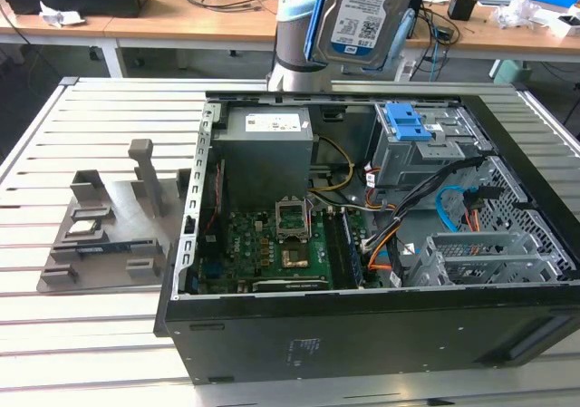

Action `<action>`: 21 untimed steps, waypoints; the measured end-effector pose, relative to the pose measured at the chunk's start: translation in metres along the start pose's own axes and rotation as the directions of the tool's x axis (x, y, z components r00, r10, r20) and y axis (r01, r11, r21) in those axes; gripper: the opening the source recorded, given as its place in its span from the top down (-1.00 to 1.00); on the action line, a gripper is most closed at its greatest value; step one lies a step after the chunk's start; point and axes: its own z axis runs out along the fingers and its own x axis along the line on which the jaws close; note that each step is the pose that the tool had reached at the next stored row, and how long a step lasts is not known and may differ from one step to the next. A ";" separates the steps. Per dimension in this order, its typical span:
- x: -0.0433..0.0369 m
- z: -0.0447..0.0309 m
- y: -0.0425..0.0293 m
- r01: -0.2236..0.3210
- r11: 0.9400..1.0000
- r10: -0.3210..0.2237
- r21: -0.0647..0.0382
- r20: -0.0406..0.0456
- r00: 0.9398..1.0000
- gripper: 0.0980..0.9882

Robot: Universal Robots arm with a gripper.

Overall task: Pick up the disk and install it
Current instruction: 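Pick up the disk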

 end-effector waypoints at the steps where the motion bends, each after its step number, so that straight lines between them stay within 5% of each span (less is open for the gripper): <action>1: 0.0002 -0.0003 -0.0064 0.000 1.000 0.000 0.000 0.000 1.000 0.41; 7: 0.0018 -0.0020 -0.0472 0.000 1.000 0.000 0.000 0.000 1.000 0.41; 11: 0.0021 -0.0023 -0.0548 0.000 1.000 0.000 0.000 0.000 1.000 0.41; 15: 0.0031 -0.0024 -0.0550 0.000 1.000 0.000 0.000 0.000 1.000 0.41; 18: 0.0415 -0.0023 -0.0535 0.000 1.000 0.000 0.000 -0.001 1.000 0.41; 21: 0.0463 -0.0023 -0.0533 0.000 1.000 0.000 0.000 -0.001 1.000 0.41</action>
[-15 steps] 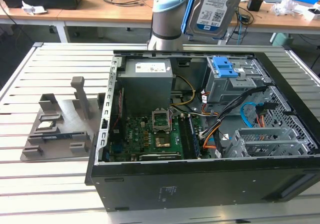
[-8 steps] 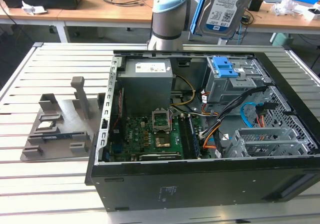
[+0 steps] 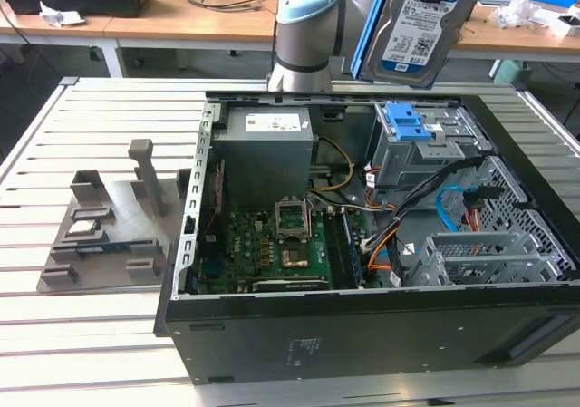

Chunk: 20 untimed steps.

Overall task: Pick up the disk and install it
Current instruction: 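Pick up the disk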

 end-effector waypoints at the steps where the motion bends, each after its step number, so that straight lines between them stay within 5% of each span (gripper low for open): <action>1: 0.0025 0.0000 0.0001 0.000 1.000 0.000 0.000 0.000 1.000 0.41; 20: 0.0343 0.0007 0.0013 0.000 1.000 0.000 0.000 -0.002 1.000 0.41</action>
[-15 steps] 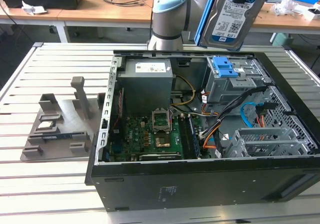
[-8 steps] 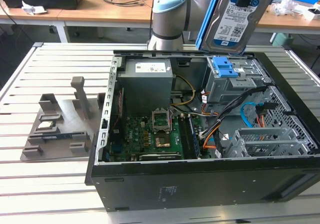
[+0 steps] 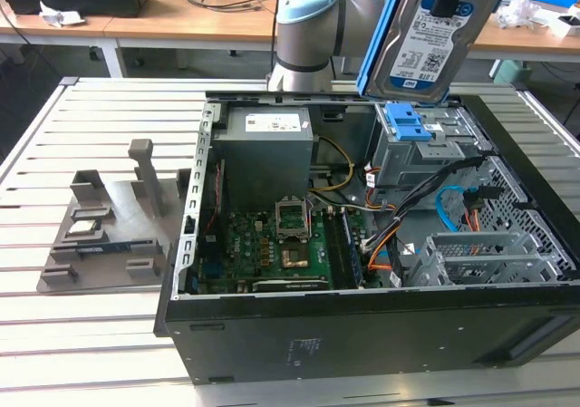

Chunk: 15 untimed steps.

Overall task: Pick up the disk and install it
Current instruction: 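Pick up the disk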

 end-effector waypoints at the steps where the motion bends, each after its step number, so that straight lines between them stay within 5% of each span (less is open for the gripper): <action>1: 0.0008 0.0000 0.0000 0.000 1.000 0.000 0.000 0.000 1.000 0.41; 15: 0.0166 0.0047 0.0004 0.000 1.000 0.000 0.000 0.000 1.000 0.41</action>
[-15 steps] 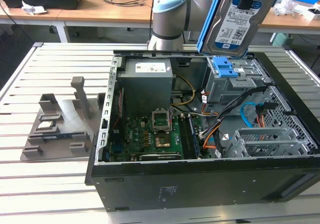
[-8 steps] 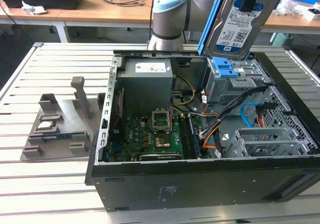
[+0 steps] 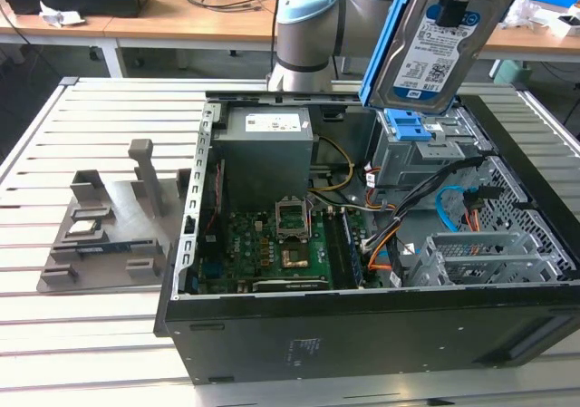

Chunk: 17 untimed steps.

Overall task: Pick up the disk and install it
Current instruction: 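Pick up the disk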

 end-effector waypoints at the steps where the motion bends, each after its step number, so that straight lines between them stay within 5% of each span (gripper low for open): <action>1: 0.0003 0.0020 -0.0001 0.000 1.000 0.000 0.000 0.000 1.000 0.41; 6: 0.0130 0.0039 0.0003 0.000 1.000 0.000 0.000 0.000 1.000 0.41; 13: 0.0447 0.0054 0.0015 0.000 1.000 0.000 0.000 -0.006 1.000 0.41; 17: 0.0535 0.0058 0.0018 0.000 1.000 0.000 0.000 -0.008 1.000 0.41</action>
